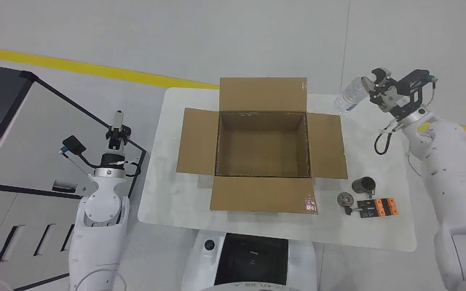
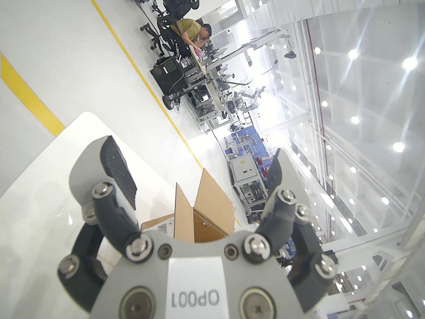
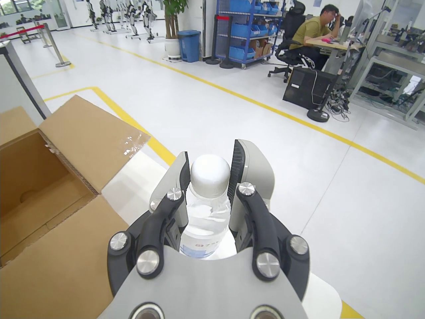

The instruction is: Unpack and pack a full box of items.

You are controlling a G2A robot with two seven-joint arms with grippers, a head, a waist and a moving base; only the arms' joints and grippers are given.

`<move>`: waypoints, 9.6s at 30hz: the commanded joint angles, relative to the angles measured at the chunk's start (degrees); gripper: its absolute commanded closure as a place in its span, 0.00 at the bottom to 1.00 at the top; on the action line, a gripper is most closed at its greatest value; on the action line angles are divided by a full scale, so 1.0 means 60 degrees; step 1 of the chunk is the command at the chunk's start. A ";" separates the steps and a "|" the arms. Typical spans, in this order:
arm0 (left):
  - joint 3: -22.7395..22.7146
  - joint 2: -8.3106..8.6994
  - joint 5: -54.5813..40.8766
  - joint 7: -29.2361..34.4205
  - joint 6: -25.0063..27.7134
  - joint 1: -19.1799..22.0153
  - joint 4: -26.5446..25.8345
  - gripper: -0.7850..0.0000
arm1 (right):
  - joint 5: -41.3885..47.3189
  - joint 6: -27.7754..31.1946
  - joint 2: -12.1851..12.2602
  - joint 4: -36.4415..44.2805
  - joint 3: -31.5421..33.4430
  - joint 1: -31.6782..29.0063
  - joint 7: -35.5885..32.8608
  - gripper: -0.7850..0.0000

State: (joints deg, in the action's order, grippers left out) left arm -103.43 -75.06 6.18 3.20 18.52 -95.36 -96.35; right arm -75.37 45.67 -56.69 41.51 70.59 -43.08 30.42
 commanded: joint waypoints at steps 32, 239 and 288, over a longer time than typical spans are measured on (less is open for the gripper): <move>0.0000 0.0000 0.0000 0.0000 0.0000 0.0000 0.0000 0.00 | 0.3490 -0.0260 0.0265 0.8827 -0.0299 -0.3743 -0.4987 1.00; 0.0000 0.0000 0.0000 0.0000 0.0000 0.0000 0.0000 0.00 | 0.6908 0.1966 0.2729 0.2688 0.4956 -0.7632 -0.8928 0.67; 0.0000 0.0000 0.0000 0.0000 0.0000 0.0000 0.0000 0.00 | 0.6908 0.1966 0.2729 0.2688 0.4956 -0.7632 -0.8928 0.67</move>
State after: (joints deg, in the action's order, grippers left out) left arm -103.43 -75.06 6.18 3.20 18.52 -95.36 -96.35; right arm -33.93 57.47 -40.31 57.64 100.32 -88.88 -23.02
